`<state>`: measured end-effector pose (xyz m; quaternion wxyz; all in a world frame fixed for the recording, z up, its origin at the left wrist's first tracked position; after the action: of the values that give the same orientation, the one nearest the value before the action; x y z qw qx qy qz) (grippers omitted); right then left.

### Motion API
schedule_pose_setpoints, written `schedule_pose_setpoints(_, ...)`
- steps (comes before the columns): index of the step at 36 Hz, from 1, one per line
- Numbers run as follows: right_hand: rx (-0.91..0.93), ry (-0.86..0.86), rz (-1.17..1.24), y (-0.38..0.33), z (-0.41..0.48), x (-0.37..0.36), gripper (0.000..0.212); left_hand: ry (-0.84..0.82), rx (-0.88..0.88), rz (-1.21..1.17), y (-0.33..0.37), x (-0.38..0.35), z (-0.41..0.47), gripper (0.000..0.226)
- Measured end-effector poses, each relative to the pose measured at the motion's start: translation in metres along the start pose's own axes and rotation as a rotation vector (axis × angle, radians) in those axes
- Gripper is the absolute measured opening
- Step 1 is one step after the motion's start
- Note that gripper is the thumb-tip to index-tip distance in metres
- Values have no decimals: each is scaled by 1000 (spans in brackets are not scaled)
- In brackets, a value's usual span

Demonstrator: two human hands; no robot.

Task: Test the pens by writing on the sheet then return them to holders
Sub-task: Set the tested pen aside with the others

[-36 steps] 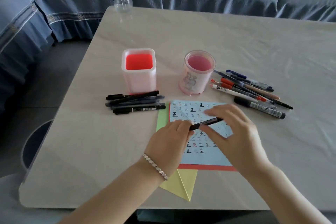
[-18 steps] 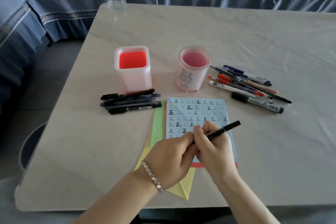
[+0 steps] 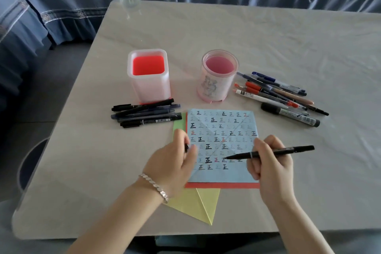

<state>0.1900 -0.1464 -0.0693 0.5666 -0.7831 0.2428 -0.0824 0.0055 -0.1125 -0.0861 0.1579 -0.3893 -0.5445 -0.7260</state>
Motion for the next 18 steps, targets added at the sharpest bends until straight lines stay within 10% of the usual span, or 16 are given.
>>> schedule_pose_setpoints(8, -7, 133, -132, 3, 4, 27, 23, 224, -159, 319, -50, -17, -1, 46)
schedule_pose_setpoints(13, 49, 108, -168, 6, 3, 35, 18, 344, -97, 455, -37, -20, -6, 18)
schedule_pose_setpoints(18, 66, 69, -166, 11, 5, 34, 28, 158, -360, 333, 2, -38, -20, 33)
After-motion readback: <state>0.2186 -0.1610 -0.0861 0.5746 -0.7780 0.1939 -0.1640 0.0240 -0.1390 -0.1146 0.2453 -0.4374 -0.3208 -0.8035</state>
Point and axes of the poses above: each hand's wrist, its own z-axis towards the middle knuckle, its own x-axis out of the back of the hand, y = z × x, the point moved 1 cm from there along z, towards the middle knuckle, and after that the axes turned 7 degrees about -x, right-handed, at the moved point
